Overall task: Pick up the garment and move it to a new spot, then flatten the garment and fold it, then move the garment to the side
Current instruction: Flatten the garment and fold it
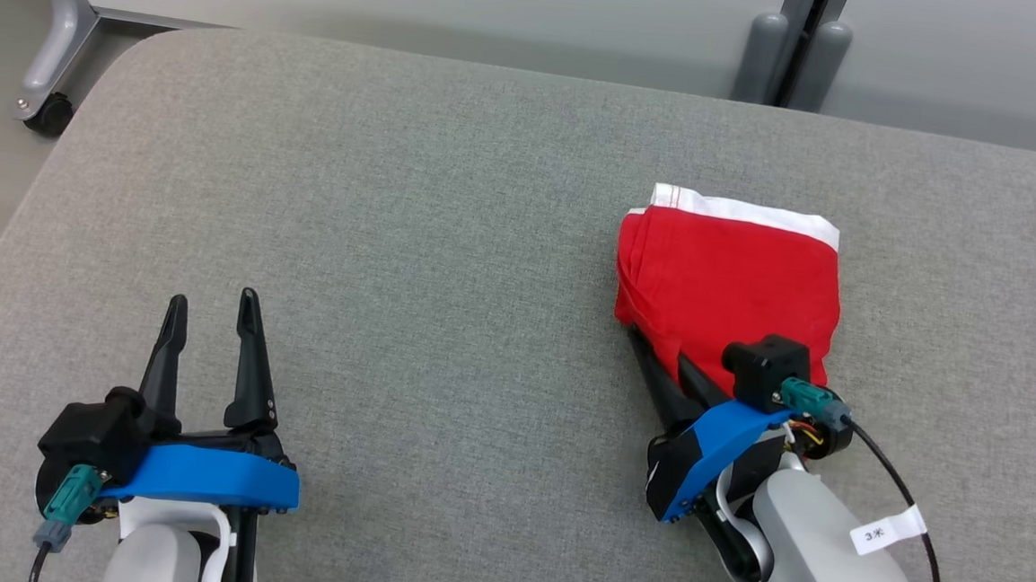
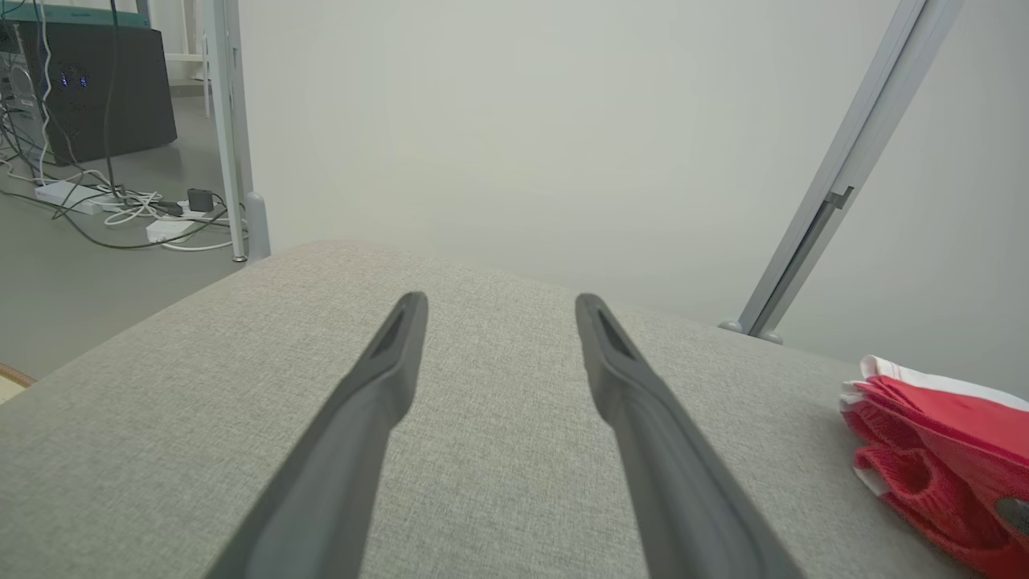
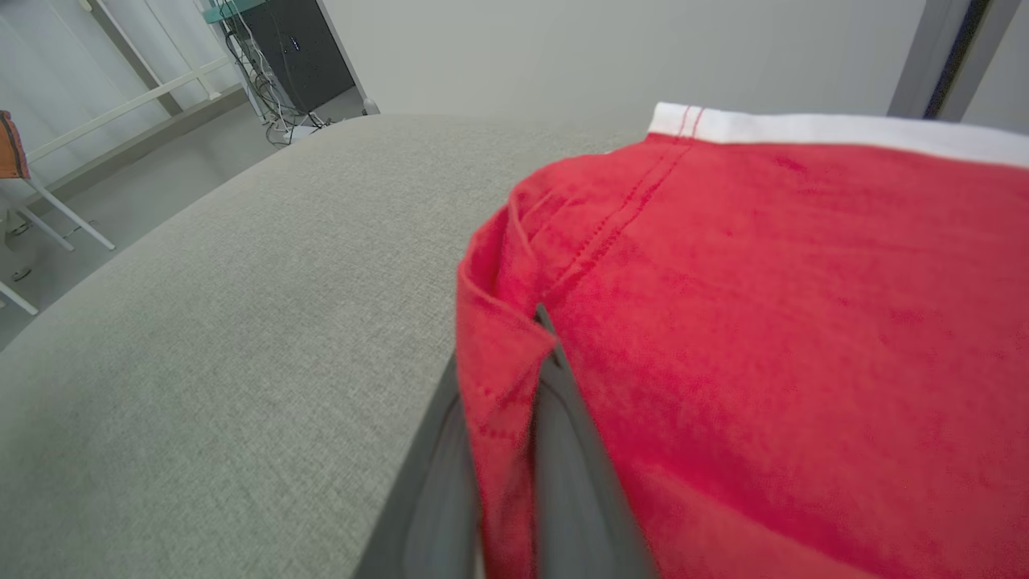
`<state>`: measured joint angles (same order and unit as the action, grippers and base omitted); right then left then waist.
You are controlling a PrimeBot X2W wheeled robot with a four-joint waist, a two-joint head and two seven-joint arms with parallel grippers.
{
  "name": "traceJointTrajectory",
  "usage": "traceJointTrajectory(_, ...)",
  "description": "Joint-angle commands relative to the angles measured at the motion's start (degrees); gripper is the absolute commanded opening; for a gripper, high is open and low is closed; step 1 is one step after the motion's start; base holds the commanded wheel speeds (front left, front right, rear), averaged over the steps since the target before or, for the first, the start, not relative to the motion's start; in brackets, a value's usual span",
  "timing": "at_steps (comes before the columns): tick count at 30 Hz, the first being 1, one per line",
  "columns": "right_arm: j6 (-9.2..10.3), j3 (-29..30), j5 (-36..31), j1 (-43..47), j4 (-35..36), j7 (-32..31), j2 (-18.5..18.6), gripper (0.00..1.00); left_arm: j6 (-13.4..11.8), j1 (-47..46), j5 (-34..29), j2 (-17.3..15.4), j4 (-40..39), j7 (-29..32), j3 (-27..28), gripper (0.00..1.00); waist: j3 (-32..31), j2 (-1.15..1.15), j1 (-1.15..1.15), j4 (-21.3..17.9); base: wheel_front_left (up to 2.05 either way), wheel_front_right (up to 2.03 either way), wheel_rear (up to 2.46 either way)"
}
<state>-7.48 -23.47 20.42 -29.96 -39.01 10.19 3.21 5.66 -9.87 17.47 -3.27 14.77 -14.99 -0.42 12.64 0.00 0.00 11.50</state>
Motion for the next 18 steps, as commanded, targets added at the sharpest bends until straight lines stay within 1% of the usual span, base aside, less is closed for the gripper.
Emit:
traceJointTrajectory(1, -0.04, -0.55, -0.14, 0.01, -0.72, 0.57, -0.12, 0.00, 0.17, -1.02, -0.13, 0.03, 0.12, -0.26, 0.04, 1.00, 0.08, 0.00, 0.00, 0.01, 0.00, 0.00, 0.00)
traceJointTrajectory(2, -0.04, -0.90, -0.17, -0.14, -1.41, 1.11, -0.10, 0.00, 0.21, -1.16, -0.17, 0.06, 0.18, -0.26, -0.08, 1.00, 0.10, 0.00, 0.00, 0.01, 0.00, 0.00, 0.00)
traceJointTrajectory(4, -0.04, -1.66, -0.09, -0.46, -2.41, 1.95, -0.16, 0.89, 0.25, -1.11, -0.24, 0.13, 0.36, -0.26, -0.09, 1.00, -0.05, 0.00, 0.00, -0.26, 0.00, 0.00, 0.00)
traceJointTrajectory(5, -0.04, -2.12, 0.13, -0.54, -2.68, 2.40, -0.21, 1.00, 0.29, -1.01, -0.32, 0.14, 0.46, -0.26, -0.07, 1.00, -0.17, 0.00, 0.00, -0.47, 0.00, 0.00, 0.00)
traceJointTrajectory(10, -0.04, -5.11, 1.25, 0.12, -1.59, 4.14, -0.20, 1.00, 0.40, -0.53, -0.88, 0.08, 0.92, -0.26, -0.18, 1.00, -1.52, 0.00, 0.00, -2.22, 0.00, 0.00, 0.00)
traceJointTrajectory(12, -0.04, -5.85, 1.14, 0.76, -0.24, 4.58, 0.46, 1.00, 0.48, -0.24, -1.08, -0.18, 1.04, -0.26, -0.09, 1.00, -2.29, 0.00, 0.00, -3.33, 0.00, 0.00, 0.00)
traceJointTrajectory(15, -0.04, -5.10, 0.63, 2.21, 2.65, 4.92, 1.88, 1.00, 0.47, 0.12, -1.50, -0.58, 1.14, -0.26, -0.01, 1.00, -3.65, 0.00, 0.00, -5.19, 0.00, 0.00, 0.00)
traceJointTrajectory(18, -0.04, -2.10, -0.36, 4.44, 6.72, 4.98, 3.22, 1.00, 0.40, 0.56, -1.68, -0.94, 1.17, -0.26, 0.07, 1.00, -5.19, 0.00, 0.00, -7.17, 0.00, 0.00, 0.00)
